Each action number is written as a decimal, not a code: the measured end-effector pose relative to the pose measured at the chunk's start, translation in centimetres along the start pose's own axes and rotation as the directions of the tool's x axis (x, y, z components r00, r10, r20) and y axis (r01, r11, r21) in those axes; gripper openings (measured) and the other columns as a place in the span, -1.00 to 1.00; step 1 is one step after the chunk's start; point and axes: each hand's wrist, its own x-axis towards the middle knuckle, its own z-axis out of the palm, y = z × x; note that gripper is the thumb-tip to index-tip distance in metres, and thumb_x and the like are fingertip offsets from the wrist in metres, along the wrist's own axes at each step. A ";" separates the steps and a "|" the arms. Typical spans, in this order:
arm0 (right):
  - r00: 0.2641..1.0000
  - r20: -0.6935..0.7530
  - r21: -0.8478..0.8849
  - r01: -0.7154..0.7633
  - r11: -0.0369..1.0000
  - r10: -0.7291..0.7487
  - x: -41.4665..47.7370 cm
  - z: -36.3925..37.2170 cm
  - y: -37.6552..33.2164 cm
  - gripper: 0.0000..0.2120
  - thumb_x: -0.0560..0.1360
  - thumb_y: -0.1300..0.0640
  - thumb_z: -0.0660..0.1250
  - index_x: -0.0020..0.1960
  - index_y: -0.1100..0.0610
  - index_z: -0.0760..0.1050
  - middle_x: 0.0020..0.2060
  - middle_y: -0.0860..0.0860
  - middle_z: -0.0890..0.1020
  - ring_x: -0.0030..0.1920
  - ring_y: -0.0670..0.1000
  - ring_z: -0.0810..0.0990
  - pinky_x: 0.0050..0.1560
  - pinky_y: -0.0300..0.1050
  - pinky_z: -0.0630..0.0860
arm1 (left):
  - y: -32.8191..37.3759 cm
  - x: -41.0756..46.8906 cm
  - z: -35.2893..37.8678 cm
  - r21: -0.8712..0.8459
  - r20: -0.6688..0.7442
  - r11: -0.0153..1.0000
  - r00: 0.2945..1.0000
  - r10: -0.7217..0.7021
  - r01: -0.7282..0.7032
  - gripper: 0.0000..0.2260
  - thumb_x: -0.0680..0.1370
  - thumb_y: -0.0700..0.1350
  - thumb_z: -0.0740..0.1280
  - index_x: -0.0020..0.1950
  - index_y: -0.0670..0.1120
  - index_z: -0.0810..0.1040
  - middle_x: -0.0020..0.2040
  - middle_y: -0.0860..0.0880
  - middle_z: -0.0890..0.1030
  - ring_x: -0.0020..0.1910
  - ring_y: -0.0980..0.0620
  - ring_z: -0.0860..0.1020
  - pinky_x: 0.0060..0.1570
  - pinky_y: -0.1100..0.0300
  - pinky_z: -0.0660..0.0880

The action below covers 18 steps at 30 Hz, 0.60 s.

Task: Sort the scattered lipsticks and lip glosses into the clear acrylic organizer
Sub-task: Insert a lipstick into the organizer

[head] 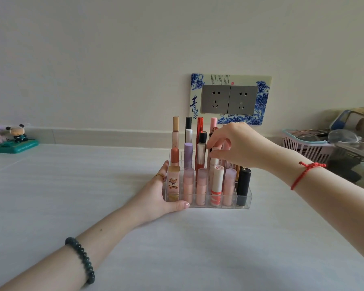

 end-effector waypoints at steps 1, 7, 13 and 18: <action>1.000 -0.002 -0.001 0.000 1.000 0.000 0.0 0.0 0.0 -0.83 0.41 0.12 0.40 0.00 0.07 0.61 -0.29 -0.14 0.53 -0.37 -0.34 0.40 -0.34 -0.69 0.26 | 0.0 0.0 0.0 -0.003 -0.002 1.000 1.000 0.003 -0.003 -0.06 0.31 -0.13 0.53 0.49 0.07 -0.01 0.32 0.29 0.34 0.29 0.36 0.34 0.23 0.41 0.32; 1.000 -0.011 0.002 -0.009 1.000 0.009 0.0 -0.2 0.1 -0.85 0.42 0.11 0.39 -0.02 0.06 0.61 -0.30 -0.16 0.55 -0.39 -0.33 0.42 -0.35 -0.66 0.28 | 0.1 -0.1 0.0 0.008 0.001 1.000 1.000 0.005 -0.005 -0.05 0.31 -0.12 0.53 0.49 0.07 -0.02 0.32 0.32 0.31 0.28 0.40 0.31 0.24 0.44 0.30; 0.997 -0.070 0.021 -0.019 1.000 0.021 -0.3 -1.5 0.7 -0.88 0.41 0.11 0.40 -0.05 0.04 0.62 -0.29 -0.15 0.61 -0.40 -0.36 0.46 -0.32 -0.64 0.27 | 0.1 -0.1 0.0 0.007 -0.009 1.000 1.000 -0.002 0.002 -0.04 0.31 -0.14 0.54 0.50 0.04 -0.03 0.41 0.16 0.29 0.36 0.24 0.29 0.38 0.18 0.26; 0.996 -0.088 0.005 -0.032 0.999 0.032 -1.0 -2.8 1.7 -0.90 0.42 0.11 0.39 -0.08 0.02 0.62 -0.34 -0.18 0.57 -0.37 -0.49 0.40 -0.30 -0.64 0.27 | 0.2 0.0 0.0 0.014 -0.008 1.000 1.000 0.005 -0.005 -0.05 0.31 -0.15 0.54 0.50 0.02 -0.02 0.41 0.15 0.30 0.36 0.23 0.30 0.37 0.17 0.27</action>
